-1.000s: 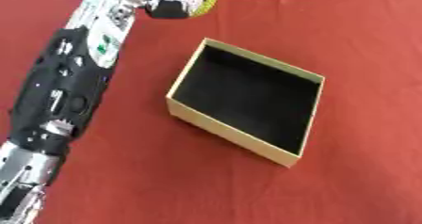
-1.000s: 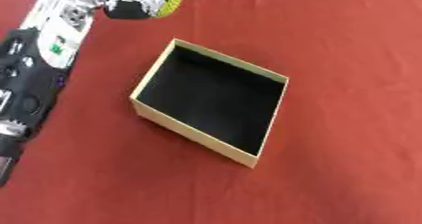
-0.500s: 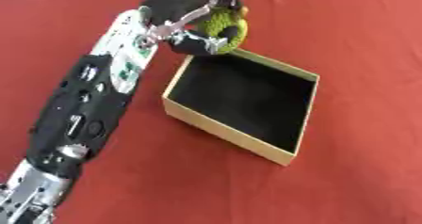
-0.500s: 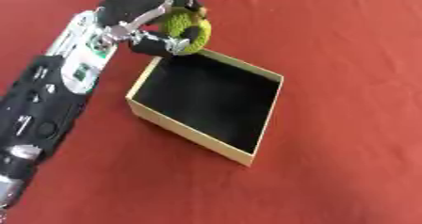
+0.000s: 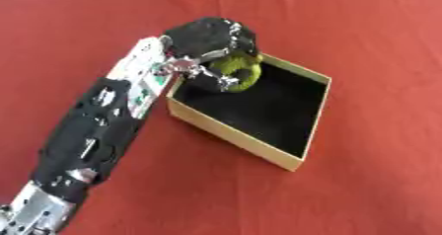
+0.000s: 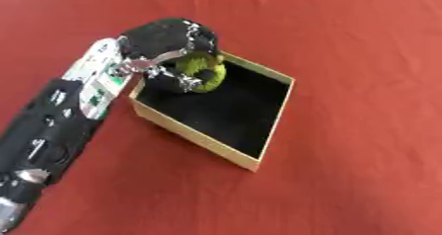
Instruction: Pick up objects on the table and place them in the box.
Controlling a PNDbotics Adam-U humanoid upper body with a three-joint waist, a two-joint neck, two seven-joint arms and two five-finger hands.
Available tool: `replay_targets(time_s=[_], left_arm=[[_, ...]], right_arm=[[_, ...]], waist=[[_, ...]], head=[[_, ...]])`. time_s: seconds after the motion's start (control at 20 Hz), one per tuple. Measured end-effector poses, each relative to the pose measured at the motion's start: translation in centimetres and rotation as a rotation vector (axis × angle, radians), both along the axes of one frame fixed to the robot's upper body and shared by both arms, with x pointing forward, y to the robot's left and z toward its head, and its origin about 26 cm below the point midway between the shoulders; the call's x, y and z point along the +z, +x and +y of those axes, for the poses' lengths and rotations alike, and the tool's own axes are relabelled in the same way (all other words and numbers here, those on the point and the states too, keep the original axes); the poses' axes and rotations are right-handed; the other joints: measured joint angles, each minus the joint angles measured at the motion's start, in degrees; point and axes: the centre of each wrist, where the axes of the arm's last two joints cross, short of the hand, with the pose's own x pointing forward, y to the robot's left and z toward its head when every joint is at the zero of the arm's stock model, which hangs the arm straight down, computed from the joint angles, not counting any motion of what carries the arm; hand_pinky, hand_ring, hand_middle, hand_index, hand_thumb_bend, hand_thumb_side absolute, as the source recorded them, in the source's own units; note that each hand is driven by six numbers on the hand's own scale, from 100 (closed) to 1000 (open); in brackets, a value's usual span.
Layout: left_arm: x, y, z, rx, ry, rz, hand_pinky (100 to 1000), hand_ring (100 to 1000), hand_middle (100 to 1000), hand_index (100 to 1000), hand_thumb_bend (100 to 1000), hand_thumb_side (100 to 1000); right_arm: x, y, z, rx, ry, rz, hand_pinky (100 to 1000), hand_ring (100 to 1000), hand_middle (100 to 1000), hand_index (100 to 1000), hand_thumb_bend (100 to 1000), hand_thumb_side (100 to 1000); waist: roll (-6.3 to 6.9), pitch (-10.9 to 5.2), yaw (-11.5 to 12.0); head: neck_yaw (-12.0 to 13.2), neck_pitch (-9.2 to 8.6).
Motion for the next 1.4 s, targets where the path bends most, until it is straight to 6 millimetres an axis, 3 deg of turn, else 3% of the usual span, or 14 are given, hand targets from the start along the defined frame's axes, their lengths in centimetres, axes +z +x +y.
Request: replay_targets(time_s=[0.35, 0.5, 0.65, 0.7, 0.85, 1.4], left_arm=[[-1.1, 0.1, -0.4, -0.006, 0.035, 0.015, 549, 587, 541, 693, 100, 100], [-1.5, 0.1, -0.4, -0.007, 0.041, 0.023, 567, 600, 556, 712, 142, 100], [-1.5, 0.0, -0.5, -0.007, 0.048, 0.019, 629, 650, 600, 769, 189, 100], [-1.4, -0.1, -0.6, -0.006, 0.05, 0.015, 701, 730, 683, 836, 269, 100], [-1.1, -0.4, -0.7, -0.001, 0.054, -0.001, 740, 789, 750, 870, 317, 155], [1.8, -1.7, 0.1, 0.014, -0.053, -0.076, 710, 760, 710, 848, 200, 100]], right_arm=[[0.0, 0.0, 0.0, -0.001, 0.0, 0.001, 771, 711, 607, 769, 127, 548], [-0.1, 0.0, 0.0, -0.001, 0.001, 0.002, 770, 711, 607, 769, 126, 548], [-0.1, 0.0, 0.0, -0.002, 0.001, 0.002, 770, 710, 606, 769, 126, 549], [-0.1, 0.0, 0.0, -0.002, 0.001, 0.002, 770, 710, 606, 769, 126, 549], [-0.1, 0.0, 0.0, -0.002, 0.001, 0.002, 770, 710, 606, 768, 127, 549], [-0.2, 0.0, -0.1, -0.006, 0.004, 0.008, 769, 710, 607, 768, 128, 548]], waist=[[0.0, 0.0, 0.03], [0.01, 0.0, 0.03], [0.06, 0.0, 0.03], [0.08, 0.0, 0.03], [0.1, 0.0, 0.04], [0.1, 0.0, 0.12]], head=[[-0.36, 0.12], [-0.43, 0.29], [-0.58, 0.35], [-0.64, 0.36], [-0.7, 0.43], [-0.82, 0.42]])
